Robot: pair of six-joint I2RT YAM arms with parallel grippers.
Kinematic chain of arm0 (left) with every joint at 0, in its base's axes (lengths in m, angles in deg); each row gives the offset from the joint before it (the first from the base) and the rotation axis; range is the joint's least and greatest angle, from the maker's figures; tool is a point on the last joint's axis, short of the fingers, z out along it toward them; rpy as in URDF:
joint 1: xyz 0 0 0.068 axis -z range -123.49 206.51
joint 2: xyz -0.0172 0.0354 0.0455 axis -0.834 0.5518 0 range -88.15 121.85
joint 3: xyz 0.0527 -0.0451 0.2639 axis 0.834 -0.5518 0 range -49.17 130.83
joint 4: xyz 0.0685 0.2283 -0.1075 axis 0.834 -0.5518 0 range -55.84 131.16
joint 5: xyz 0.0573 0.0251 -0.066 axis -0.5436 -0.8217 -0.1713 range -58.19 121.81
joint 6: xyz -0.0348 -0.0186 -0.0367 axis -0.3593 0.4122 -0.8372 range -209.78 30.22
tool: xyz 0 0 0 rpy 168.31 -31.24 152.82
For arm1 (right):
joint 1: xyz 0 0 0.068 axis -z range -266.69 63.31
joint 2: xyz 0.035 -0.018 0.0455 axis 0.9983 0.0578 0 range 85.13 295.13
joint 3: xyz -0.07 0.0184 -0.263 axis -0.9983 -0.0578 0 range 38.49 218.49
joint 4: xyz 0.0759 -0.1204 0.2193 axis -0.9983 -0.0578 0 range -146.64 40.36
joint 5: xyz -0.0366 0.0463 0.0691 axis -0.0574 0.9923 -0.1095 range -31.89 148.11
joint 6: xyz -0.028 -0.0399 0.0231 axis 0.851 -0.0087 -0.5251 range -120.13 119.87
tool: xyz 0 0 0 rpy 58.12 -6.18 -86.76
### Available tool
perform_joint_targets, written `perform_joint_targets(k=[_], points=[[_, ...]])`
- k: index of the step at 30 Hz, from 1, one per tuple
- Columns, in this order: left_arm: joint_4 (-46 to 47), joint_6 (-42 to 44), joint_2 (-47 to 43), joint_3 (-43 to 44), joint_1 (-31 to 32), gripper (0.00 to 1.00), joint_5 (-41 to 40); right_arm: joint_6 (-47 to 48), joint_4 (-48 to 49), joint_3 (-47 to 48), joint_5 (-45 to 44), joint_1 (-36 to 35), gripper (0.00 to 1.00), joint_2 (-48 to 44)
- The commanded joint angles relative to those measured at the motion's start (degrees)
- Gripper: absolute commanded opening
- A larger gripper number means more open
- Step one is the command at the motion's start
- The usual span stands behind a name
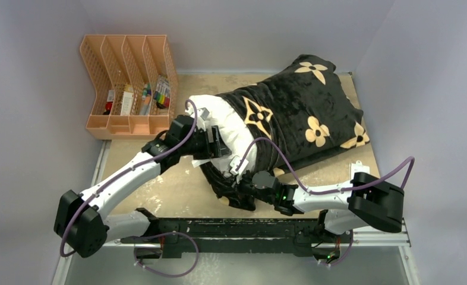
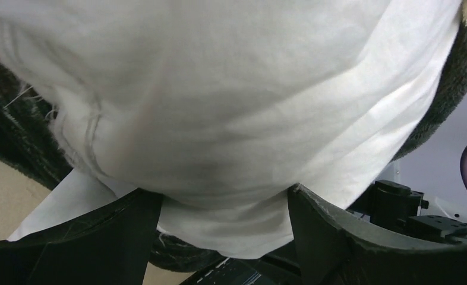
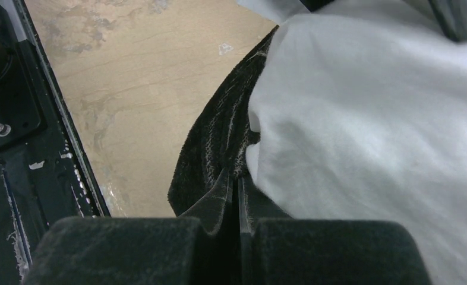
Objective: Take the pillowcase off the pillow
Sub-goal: Remove the pillow from the pillowcase.
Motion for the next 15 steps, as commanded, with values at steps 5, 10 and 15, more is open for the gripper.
perform_joint_targets(k=[5, 10, 15], points=[[8.6, -1.18, 3.86, -1.68, 3.2, 0.64, -0.28, -0.49, 5.66, 2.39, 4.32, -1.12, 0.0, -1.01], [8.18, -1.21, 6.37, 4.55, 3.24, 0.0, -2.44, 4.32, 5.39, 3.02, 8.25, -1.14, 0.0, -0.62], [2.68, 2.13, 11.12, 17.49, 2.36, 0.0, -13.01, 16.1, -9.52, 6.0, 16.96, -1.36, 0.0, -0.61]])
